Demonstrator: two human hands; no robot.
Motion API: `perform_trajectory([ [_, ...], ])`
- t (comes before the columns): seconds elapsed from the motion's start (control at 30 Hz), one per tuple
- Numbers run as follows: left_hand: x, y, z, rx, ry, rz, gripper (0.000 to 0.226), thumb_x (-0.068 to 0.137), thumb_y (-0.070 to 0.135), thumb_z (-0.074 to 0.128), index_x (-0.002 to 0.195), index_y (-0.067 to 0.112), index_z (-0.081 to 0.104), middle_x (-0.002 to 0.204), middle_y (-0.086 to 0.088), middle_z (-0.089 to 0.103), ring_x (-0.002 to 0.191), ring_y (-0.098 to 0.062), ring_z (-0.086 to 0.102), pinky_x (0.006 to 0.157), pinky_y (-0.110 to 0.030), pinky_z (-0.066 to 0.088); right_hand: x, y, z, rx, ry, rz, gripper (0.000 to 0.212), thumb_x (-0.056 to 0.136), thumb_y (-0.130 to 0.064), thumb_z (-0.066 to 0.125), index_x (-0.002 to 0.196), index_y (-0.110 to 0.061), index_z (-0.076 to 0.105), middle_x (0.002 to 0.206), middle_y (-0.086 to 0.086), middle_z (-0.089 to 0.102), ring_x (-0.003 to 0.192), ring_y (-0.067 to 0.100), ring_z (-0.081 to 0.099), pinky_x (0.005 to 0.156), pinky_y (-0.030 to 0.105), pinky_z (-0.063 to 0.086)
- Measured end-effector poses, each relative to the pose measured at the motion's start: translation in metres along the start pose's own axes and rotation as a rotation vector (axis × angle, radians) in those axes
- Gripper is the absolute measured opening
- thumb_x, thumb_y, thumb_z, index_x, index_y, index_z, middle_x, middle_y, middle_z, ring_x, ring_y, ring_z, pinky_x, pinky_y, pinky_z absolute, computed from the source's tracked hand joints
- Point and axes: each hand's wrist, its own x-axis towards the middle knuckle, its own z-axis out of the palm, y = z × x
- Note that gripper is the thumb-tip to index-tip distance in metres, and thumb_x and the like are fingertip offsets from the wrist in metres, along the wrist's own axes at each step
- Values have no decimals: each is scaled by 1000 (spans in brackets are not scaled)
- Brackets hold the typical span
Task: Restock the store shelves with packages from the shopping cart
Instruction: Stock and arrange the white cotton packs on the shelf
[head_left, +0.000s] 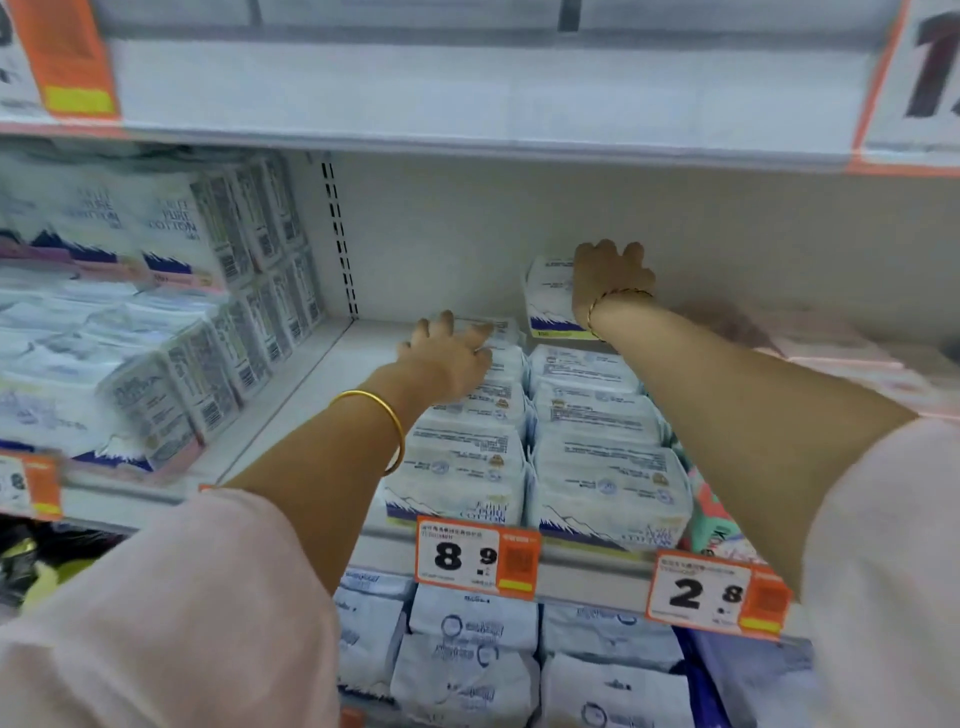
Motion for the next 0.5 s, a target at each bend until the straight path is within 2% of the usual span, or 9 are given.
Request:
perform_trajectory([
  [0.1, 7, 2, 0, 24, -42, 3, 48, 100, 39, 18, 148, 36, 15, 158, -11, 2, 144, -39, 1, 114, -54, 11, 10, 0, 15, -56, -93, 9, 54, 90, -9, 47, 140, -5, 29, 143, 15, 32, 137, 39, 20, 106, 49, 34],
  [0.2, 11, 5, 4, 73, -57, 22, 48, 99, 38, 17, 147, 32, 22, 156, -13, 15, 141, -40, 12, 112, -53, 17, 14, 0, 29, -124, -173, -20, 54, 89, -4, 46, 140, -5, 29, 142, 15, 34, 137, 39, 20, 105, 50, 34],
  [0.27, 13, 4, 7, 72, -45, 24, 49, 98, 38, 17, 146, 32, 23, 154, -12, 21, 140, -39, 17, 111, -52, 19, 15, -1, 35, -155, -252, -42, 50, 87, -2, 47, 136, -5, 34, 136, 15, 40, 132, 38, 29, 104, 47, 36],
  [0.3, 14, 4, 8, 68, -38, 27, 49, 98, 38, 18, 146, 32, 24, 154, -10, 22, 140, -38, 18, 111, -51, 19, 15, -2, 36, -161, -298, -61, 40, 87, -1, 46, 127, -4, 43, 125, 15, 48, 122, 35, 41, 100, 44, 39],
  [0.33, 14, 4, 9, 70, -36, 35, 49, 98, 38, 18, 146, 31, 24, 154, -9, 23, 140, -37, 18, 111, -50, 20, 14, -2, 37, -171, -348, -80, 22, 88, 0, 42, 108, -3, 51, 105, 13, 53, 101, 29, 51, 90, 38, 42],
  [0.37, 14, 4, 9, 73, -38, 46, 49, 98, 37, 18, 146, 30, 25, 154, -9, 24, 139, -37, 19, 111, -50, 20, 13, -3, 37, -161, -378, -87, 14, 89, 1, 39, 84, -4, 51, 83, 9, 50, 75, 22, 49, 74, 32, 42],
  [0.4, 14, 4, 9, 74, -39, 56, 49, 98, 36, 18, 146, 29, 25, 154, -8, 25, 139, -36, 20, 112, -50, 20, 13, -3, 38, -133, -380, -80, 23, 89, 2, 36, 69, -7, 44, 70, 5, 41, 60, 17, 39, 61, 27, 37],
  [0.43, 14, 3, 9, 71, -39, 59, 49, 98, 36, 18, 146, 28, 24, 154, -8, 24, 140, -35, 20, 113, -50, 20, 11, -4, 37, -131, -386, -82, 29, 90, 2, 36, 63, -9, 39, 65, 4, 35, 55, 15, 32, 53, 25, 31],
  [0.5, 10, 3, 7, 51, -36, 50, 50, 99, 36, 18, 148, 26, 20, 155, -6, 22, 142, -32, 17, 115, -49, 17, 6, -3, 34, -125, -380, -100, 31, 90, 3, 37, 61, -9, 38, 63, 3, 34, 53, 14, 31, 49, 24, 29],
])
